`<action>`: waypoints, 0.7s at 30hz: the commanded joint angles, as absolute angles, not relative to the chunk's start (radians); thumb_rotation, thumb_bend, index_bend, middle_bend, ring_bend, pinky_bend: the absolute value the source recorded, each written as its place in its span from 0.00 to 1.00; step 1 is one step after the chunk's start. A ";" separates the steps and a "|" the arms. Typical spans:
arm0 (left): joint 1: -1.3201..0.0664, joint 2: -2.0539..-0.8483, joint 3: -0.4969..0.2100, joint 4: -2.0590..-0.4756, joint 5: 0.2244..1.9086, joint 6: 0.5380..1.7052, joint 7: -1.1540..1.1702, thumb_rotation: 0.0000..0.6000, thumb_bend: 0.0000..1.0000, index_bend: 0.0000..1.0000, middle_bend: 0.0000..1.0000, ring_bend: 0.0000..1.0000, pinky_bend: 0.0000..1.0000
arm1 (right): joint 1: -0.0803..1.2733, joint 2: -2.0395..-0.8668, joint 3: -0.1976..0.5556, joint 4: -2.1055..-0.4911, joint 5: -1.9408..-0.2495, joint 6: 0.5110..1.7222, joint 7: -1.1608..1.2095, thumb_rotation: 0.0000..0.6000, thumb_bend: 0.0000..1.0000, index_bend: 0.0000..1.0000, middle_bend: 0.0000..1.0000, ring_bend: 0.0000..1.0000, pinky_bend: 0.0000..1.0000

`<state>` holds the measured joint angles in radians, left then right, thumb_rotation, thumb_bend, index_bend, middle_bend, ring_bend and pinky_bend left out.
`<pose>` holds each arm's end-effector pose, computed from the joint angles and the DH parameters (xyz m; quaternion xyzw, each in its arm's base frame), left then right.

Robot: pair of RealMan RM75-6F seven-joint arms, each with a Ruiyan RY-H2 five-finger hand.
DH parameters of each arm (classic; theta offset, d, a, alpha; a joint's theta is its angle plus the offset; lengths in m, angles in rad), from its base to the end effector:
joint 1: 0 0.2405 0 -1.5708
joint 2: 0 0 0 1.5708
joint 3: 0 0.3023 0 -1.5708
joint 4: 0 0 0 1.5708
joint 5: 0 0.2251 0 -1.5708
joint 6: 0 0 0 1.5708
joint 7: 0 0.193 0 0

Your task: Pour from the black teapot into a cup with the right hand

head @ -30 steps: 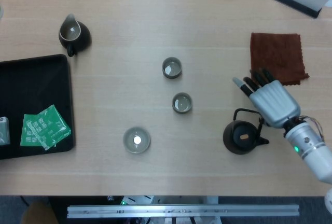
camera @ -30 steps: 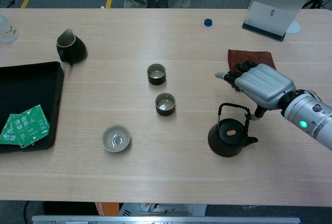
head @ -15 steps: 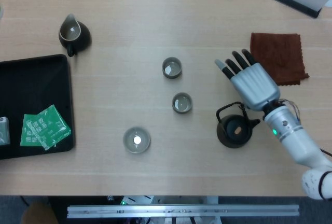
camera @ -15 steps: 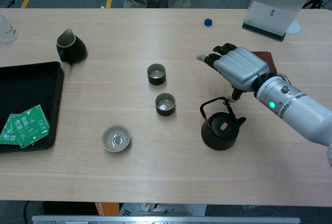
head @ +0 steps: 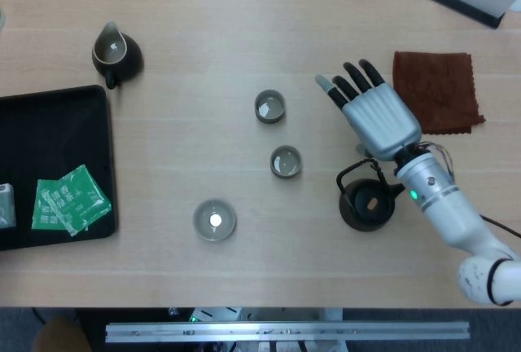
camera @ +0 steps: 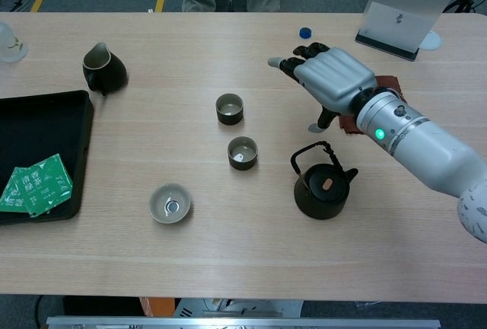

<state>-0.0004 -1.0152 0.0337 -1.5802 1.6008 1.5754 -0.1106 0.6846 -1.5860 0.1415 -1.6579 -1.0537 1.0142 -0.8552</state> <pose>-0.3716 0.1854 0.1999 -0.6100 -0.3847 -0.3758 0.5820 -0.1521 -0.3668 -0.0743 0.8116 -0.2658 0.2840 0.4359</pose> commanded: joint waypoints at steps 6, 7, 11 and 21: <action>-0.005 -1.023 0.037 -1.583 1.610 1.568 -0.103 1.00 0.38 0.13 0.18 0.01 0.04 | 0.631 -1.444 0.036 -1.821 -1.240 1.030 -0.700 1.00 0.00 0.13 0.27 0.07 0.09; -0.005 -1.023 0.037 -1.583 1.612 1.568 -0.102 1.00 0.38 0.13 0.18 0.01 0.04 | 0.626 -1.433 0.017 -1.828 -1.269 1.029 -0.686 1.00 0.00 0.15 0.28 0.08 0.09; -0.004 -1.023 0.036 -1.582 1.610 1.569 -0.102 1.00 0.38 0.13 0.18 0.01 0.04 | 0.603 -1.402 -0.043 -1.838 -1.368 1.039 -0.640 1.00 0.00 0.19 0.31 0.11 0.09; -0.006 -1.036 0.041 -1.572 1.612 1.557 -0.106 1.00 0.38 0.13 0.18 0.01 0.04 | 0.537 -1.359 -0.088 -1.792 -1.431 1.108 -0.634 1.00 0.00 0.19 0.31 0.11 0.09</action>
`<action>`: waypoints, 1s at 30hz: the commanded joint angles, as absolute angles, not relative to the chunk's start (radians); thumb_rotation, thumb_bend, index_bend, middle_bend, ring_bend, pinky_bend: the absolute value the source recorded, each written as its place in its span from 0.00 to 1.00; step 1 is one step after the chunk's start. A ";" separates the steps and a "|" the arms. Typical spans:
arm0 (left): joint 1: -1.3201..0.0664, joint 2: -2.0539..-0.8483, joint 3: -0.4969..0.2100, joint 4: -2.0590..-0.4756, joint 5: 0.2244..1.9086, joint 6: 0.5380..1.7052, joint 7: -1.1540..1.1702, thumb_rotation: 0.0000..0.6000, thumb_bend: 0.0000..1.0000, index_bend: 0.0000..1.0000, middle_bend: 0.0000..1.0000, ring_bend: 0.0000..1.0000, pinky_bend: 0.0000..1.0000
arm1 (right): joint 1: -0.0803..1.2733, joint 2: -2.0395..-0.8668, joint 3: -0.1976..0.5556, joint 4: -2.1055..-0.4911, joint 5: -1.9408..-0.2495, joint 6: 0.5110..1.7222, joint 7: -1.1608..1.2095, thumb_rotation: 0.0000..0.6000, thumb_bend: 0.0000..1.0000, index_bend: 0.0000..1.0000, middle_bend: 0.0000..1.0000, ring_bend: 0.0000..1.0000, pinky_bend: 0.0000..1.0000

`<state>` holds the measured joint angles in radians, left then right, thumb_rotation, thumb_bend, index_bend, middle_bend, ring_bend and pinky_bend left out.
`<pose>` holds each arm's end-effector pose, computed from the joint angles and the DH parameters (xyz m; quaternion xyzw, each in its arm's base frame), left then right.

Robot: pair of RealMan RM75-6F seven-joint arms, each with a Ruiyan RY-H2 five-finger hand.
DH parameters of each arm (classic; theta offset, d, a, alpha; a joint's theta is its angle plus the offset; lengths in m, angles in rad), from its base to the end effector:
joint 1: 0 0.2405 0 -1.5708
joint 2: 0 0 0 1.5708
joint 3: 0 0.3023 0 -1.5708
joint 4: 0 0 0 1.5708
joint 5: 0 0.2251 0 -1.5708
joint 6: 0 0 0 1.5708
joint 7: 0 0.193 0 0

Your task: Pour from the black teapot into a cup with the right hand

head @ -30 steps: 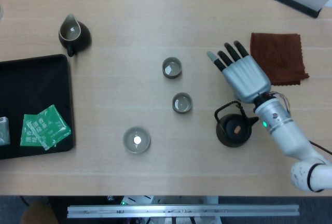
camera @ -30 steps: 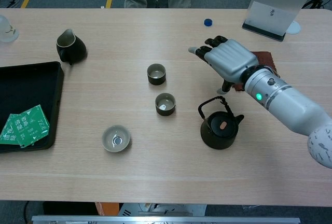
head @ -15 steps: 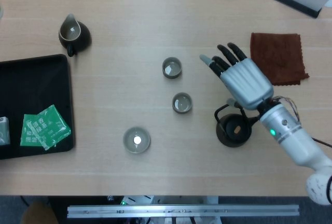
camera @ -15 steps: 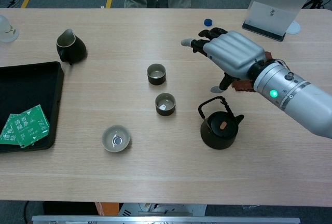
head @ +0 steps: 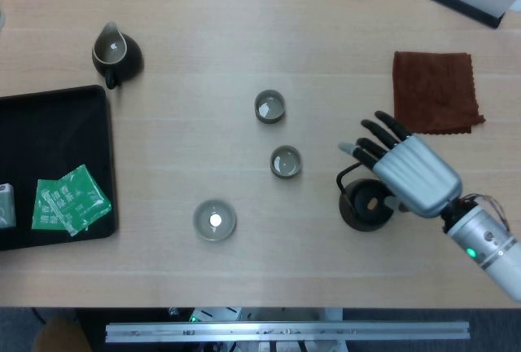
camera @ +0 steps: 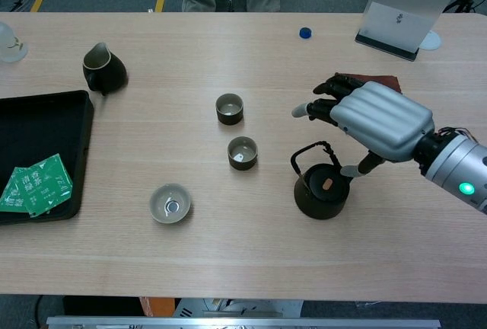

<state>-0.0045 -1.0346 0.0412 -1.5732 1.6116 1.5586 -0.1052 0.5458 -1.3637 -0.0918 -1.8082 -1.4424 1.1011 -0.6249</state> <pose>-0.3720 0.1850 0.1885 -0.6167 -0.3912 -0.3731 0.5723 -0.1926 -0.2827 -0.0244 0.8416 -0.2417 0.3064 0.3735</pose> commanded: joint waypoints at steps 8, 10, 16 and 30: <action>-0.006 -1.042 0.042 -1.566 1.611 1.555 -0.110 1.00 0.38 0.13 0.18 0.01 0.04 | 0.539 -1.399 -0.052 -1.720 -1.363 1.076 -0.645 1.00 0.00 0.19 0.31 0.11 0.09; -0.006 -1.041 0.042 -1.564 1.610 1.553 -0.111 1.00 0.38 0.13 0.18 0.01 0.04 | 0.544 -1.422 -0.038 -1.691 -1.344 1.066 -0.655 1.00 0.00 0.19 0.31 0.11 0.09; -0.001 -1.039 0.041 -1.559 1.606 1.560 -0.118 1.00 0.38 0.13 0.18 0.01 0.04 | 0.566 -1.471 0.005 -1.624 -1.276 1.040 -0.704 1.00 0.00 0.19 0.31 0.11 0.09; 0.008 -1.033 0.041 -1.558 1.598 1.566 -0.119 1.00 0.38 0.13 0.18 0.01 0.04 | 0.636 -1.607 0.056 -1.519 -1.214 0.983 -0.741 1.00 0.00 0.19 0.31 0.11 0.09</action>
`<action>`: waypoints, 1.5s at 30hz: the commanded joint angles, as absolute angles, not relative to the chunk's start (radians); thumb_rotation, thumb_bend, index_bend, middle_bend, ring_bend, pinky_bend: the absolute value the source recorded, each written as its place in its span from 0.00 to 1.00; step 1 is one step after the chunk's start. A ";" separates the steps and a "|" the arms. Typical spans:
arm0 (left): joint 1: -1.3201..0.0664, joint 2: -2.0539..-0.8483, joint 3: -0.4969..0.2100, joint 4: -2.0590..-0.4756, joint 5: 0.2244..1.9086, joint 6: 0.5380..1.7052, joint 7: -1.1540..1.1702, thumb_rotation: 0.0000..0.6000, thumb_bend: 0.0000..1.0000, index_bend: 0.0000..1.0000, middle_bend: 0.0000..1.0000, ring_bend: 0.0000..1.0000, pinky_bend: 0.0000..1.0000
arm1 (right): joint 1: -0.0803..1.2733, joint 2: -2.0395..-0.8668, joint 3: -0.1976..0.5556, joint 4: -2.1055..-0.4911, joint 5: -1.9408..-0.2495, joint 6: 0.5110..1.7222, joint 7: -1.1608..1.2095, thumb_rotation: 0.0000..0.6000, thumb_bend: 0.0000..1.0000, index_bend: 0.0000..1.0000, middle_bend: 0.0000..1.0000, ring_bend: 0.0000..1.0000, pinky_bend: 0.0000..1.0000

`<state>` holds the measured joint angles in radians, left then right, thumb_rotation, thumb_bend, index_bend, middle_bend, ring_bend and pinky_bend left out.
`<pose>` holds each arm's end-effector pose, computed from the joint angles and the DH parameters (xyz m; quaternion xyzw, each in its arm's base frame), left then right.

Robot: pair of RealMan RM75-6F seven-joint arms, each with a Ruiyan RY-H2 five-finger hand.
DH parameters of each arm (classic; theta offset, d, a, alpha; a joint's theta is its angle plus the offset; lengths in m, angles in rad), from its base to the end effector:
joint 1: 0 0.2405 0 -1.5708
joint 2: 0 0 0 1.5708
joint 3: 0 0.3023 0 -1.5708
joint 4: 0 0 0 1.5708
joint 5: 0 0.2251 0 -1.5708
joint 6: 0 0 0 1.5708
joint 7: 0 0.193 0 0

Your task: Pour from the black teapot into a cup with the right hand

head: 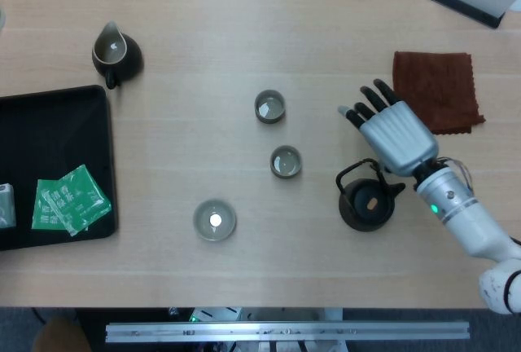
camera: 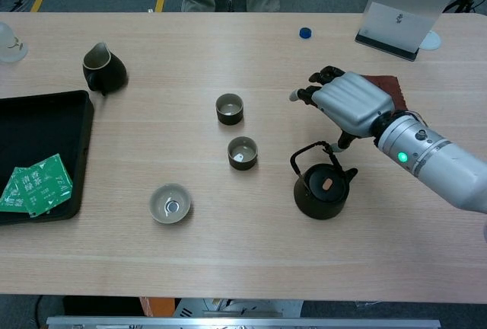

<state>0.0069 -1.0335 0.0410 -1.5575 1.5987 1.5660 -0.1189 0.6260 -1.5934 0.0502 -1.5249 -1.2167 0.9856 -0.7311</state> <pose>-0.3786 0.1809 0.1932 -0.6099 -0.3936 -0.3691 0.5803 -0.1985 -0.3499 -0.0887 0.8330 -0.2427 0.2603 0.4236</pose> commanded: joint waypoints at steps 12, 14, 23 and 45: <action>0.014 -1.030 0.040 -1.556 1.595 1.572 -0.123 1.00 0.38 0.13 0.18 0.01 0.04 | 0.689 -1.669 0.087 -1.525 -1.194 0.969 -0.769 1.00 0.00 0.19 0.31 0.11 0.09; 0.016 -1.029 0.040 -1.555 1.593 1.572 -0.124 1.00 0.38 0.13 0.18 0.01 0.04 | 0.698 -1.679 0.088 -1.529 -1.190 0.964 -0.773 1.00 0.00 0.19 0.31 0.11 0.09; 0.019 -1.028 0.039 -1.553 1.591 1.574 -0.127 1.00 0.38 0.13 0.18 0.01 0.04 | 0.718 -1.701 0.077 -1.551 -1.190 0.957 -0.774 1.00 0.00 0.19 0.31 0.11 0.09; 0.024 -1.025 0.040 -1.558 1.596 1.579 -0.123 1.00 0.38 0.13 0.18 0.01 0.04 | 0.730 -1.706 0.034 -1.718 -1.322 0.997 -0.744 1.00 0.00 0.19 0.31 0.11 0.09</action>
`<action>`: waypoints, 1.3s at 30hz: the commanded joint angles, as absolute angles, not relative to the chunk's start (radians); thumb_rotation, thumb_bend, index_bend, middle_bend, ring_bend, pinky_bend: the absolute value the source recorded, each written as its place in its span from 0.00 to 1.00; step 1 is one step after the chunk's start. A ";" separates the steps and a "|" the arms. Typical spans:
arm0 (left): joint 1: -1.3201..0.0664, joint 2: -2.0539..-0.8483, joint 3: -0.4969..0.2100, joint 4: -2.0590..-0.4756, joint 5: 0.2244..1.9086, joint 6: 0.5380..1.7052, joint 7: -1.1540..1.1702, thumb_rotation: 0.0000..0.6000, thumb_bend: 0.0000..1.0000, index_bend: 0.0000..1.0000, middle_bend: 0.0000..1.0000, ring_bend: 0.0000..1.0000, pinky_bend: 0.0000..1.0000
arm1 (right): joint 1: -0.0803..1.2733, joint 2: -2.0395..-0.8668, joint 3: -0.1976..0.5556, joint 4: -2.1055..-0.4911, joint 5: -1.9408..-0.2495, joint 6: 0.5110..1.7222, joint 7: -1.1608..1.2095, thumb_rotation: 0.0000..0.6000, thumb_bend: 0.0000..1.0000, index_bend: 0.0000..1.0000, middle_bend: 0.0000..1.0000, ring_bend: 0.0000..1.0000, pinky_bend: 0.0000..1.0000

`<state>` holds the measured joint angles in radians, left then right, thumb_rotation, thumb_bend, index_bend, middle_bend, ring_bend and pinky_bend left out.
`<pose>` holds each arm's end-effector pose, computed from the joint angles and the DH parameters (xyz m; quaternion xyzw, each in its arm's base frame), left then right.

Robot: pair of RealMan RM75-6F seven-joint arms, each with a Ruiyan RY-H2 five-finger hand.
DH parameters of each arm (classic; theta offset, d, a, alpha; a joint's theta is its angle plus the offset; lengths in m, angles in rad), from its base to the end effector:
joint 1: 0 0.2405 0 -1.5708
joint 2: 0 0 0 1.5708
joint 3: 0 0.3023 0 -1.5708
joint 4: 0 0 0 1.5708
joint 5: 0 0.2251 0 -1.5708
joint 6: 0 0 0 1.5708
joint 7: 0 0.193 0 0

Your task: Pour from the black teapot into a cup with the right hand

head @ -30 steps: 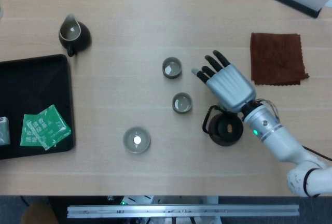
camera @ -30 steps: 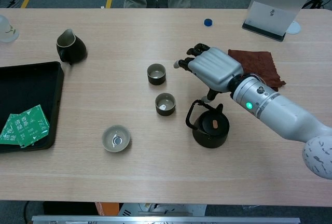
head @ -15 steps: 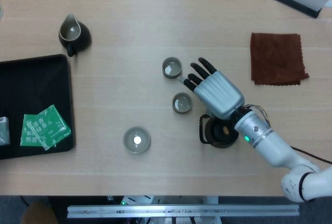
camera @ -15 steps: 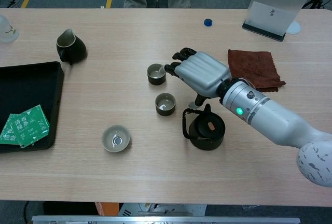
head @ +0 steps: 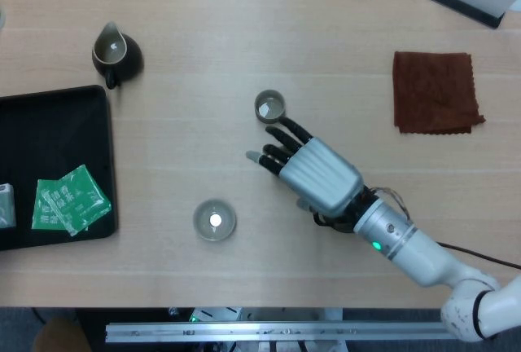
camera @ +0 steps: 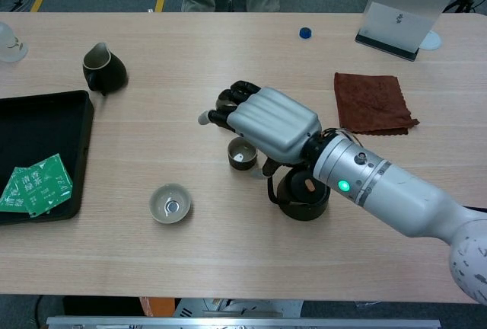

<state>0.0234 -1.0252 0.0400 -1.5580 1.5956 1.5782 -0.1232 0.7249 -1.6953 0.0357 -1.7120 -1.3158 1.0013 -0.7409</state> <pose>-0.3810 0.1750 0.1987 -0.6044 -0.3940 -0.3670 0.5872 -0.0779 -0.2948 -0.1196 0.8516 -0.2196 0.3720 0.2970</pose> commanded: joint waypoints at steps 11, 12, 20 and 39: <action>0.028 -1.028 0.041 -1.556 1.594 1.578 -0.124 1.00 0.38 0.13 0.18 0.01 0.04 | 0.739 -1.716 0.005 -1.716 -1.274 0.966 -0.824 1.00 0.00 0.19 0.31 0.11 0.09; 0.027 -1.028 0.042 -1.555 1.595 1.577 -0.124 1.00 0.38 0.13 0.18 0.01 0.04 | 0.739 -1.714 0.001 -1.717 -1.266 0.965 -0.832 1.00 0.00 0.19 0.31 0.11 0.09; 0.024 -1.030 0.041 -1.555 1.600 1.575 -0.123 1.00 0.38 0.13 0.18 0.01 0.04 | 0.739 -1.699 -0.025 -1.729 -1.225 0.958 -0.887 1.00 0.00 0.19 0.31 0.11 0.09; 0.015 -1.036 0.041 -1.555 1.602 1.562 -0.118 1.00 0.38 0.13 0.18 0.01 0.04 | 0.686 -1.549 -0.101 -1.790 -1.251 1.012 -0.852 1.00 0.00 0.19 0.31 0.11 0.09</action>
<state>0.0153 -1.0354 0.0405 -1.5549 1.6020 1.5622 -0.1181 0.6943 -1.5608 -0.0941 -1.7840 -1.2430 1.0035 -0.8604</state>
